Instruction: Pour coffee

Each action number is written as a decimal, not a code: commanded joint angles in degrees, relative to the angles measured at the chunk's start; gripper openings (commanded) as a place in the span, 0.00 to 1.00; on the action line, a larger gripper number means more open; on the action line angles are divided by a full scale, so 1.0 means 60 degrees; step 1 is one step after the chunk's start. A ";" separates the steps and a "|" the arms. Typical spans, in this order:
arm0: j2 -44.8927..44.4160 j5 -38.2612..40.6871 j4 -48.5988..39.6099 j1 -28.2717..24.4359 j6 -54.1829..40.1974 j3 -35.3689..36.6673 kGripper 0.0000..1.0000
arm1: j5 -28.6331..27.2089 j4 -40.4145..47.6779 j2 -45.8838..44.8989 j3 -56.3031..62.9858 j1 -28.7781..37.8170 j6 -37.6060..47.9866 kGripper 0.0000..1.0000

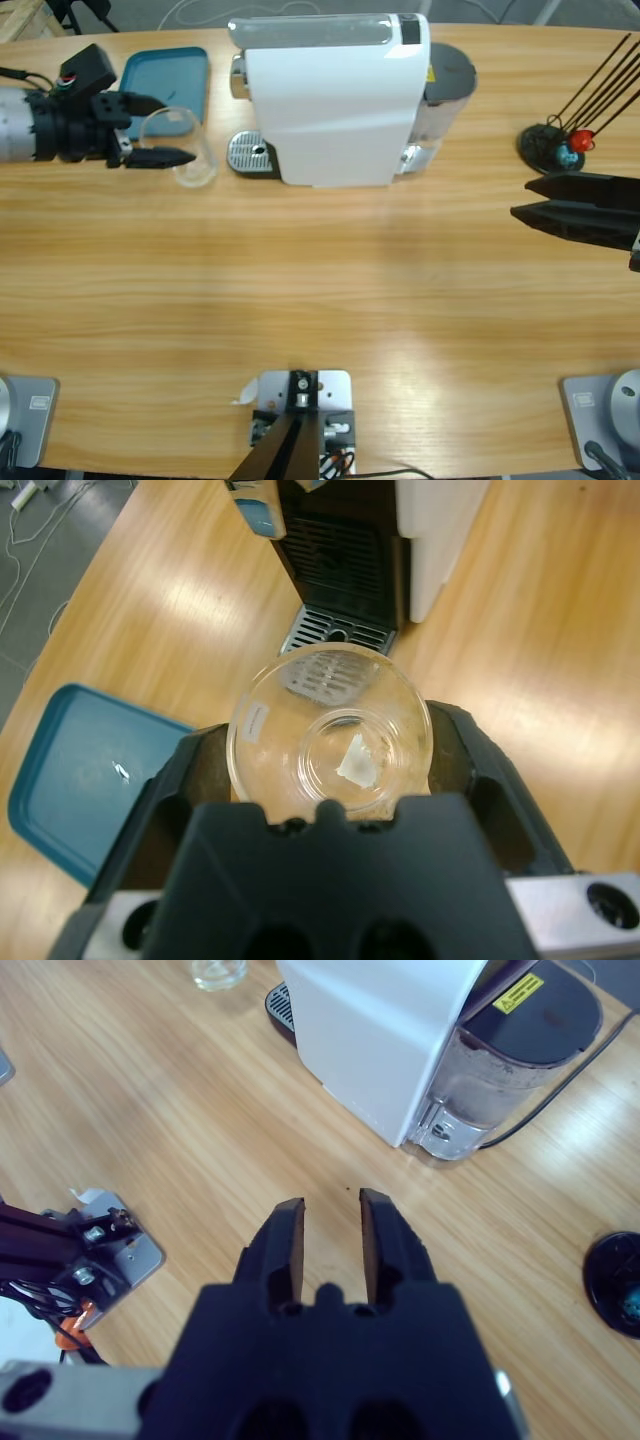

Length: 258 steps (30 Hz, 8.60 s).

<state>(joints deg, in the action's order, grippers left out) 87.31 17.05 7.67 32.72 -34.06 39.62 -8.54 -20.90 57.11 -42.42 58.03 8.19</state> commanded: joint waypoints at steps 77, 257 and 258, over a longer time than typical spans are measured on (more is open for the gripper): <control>-0.2355 0.0139 -0.0473 0.0710 0.3260 -0.2103 1.00 | 0.2625 -0.7514 0.8224 -1.2911 -0.4559 -0.0591 0.00; -0.3565 -0.0819 0.0831 0.0493 0.3936 -0.2338 1.00 | 0.2273 -0.2097 0.1131 -0.1060 -0.3563 -0.1686 1.00; -0.3580 -0.0819 0.0884 0.0487 0.3963 -0.2323 1.00 | 0.2273 -0.2097 0.1131 -0.1060 -0.3563 -0.1686 1.00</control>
<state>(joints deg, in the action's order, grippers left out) 67.11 11.87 13.56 36.13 -12.78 26.38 5.51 -32.74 63.05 -49.69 36.68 -1.92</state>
